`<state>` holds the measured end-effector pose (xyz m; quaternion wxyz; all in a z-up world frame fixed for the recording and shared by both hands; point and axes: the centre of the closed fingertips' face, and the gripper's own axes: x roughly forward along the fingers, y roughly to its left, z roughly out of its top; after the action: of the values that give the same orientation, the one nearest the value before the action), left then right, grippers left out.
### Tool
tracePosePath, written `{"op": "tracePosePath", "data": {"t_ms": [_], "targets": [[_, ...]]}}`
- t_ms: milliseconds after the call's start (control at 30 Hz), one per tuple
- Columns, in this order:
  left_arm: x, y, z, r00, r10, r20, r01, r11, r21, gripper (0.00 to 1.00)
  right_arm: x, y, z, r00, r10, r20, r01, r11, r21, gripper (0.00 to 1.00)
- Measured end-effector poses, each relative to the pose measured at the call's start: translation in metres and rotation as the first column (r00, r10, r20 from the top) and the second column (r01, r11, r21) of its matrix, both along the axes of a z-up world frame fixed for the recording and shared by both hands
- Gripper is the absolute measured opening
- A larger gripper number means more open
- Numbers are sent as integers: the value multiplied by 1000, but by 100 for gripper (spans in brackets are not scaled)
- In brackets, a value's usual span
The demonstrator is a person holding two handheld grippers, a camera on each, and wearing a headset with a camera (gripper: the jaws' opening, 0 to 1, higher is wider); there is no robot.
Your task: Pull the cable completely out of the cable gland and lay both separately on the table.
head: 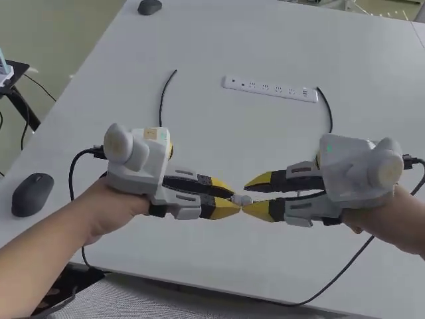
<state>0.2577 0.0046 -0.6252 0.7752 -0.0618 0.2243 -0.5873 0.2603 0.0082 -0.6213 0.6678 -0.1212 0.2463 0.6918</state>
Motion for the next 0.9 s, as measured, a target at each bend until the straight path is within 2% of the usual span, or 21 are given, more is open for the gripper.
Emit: {"op": "tracePosePath", "data": {"t_ms": [33,67,100,133,200,233,333,367,400,467,500,567,633,667,733,800,833,900], "targets": [[0,0,0,1000,-1,1,1,1000,1,15,1,-1,1,999,-12,-36,12,1000,7,20],[0,0,0,1000,-3,5,3,1000,3,15,0,-1,5,993,-13,-118,17,999,38,21],[-1,0,0,1000,-6,11,6,1000,4,15,-1,-3,7,979,-15,-205,26,998,52,22],[-1,-1,0,1000,-12,17,12,1000,4,15,1,-5,5,954,-35,-298,50,998,44,22],[-2,-2,1,1000,-17,24,17,1000,5,15,2,-7,5,911,-32,-411,63,996,61,23],[-2,-2,2,1000,-19,25,19,1000,5,15,4,-8,4,911,-24,-413,57,996,69,22],[-3,-3,3,999,-25,29,25,1000,6,15,-2,-7,11,844,10,-536,49,994,96,20],[-3,-4,3,999,-28,33,28,1000,7,15,-4,-6,14,837,32,-546,37,993,114,20],[-3,-4,4,999,-30,35,30,1000,6,15,-1,-5,13,844,29,-536,41,992,117,19],[-3,-5,4,999,-33,38,32,999,5,15,1,-4,12,833,26,-553,46,992,117,18],[-3,-5,4,999,-33,39,32,999,5,15,-1,-3,12,819,35,-573,39,992,116,18],[-3,-5,4,999,-34,43,34,999,6,15,-4,-3,10,811,48,-583,25,993,116,17],[-3,-5,5,998,-36,46,36,999,6,15,-10,-3,10,773,64,-632,13,993,117,18],[-3,-5,6,998,-36,48,36,999,6,15,-8,-2,9,776,61,-628,17,993,118,18],[-3,-5,7,998,-36,51,36,999,4,15,-9,-2,7,774,64,-630,14,993,117,17],[-2,-5,7,998,-37,52,37,999,2,15,-13,-2,8,760,73,-646,3,993,117,15],[-2,-5,7,998,-38,53,38,999,3,15,-14,-2,7,760,78,-646,-4,993,116,13],[-3,-5,7,998,-40,51,40,999,4,15,-13,-1,7,770,82,-633,-7,993,120,10]]}}
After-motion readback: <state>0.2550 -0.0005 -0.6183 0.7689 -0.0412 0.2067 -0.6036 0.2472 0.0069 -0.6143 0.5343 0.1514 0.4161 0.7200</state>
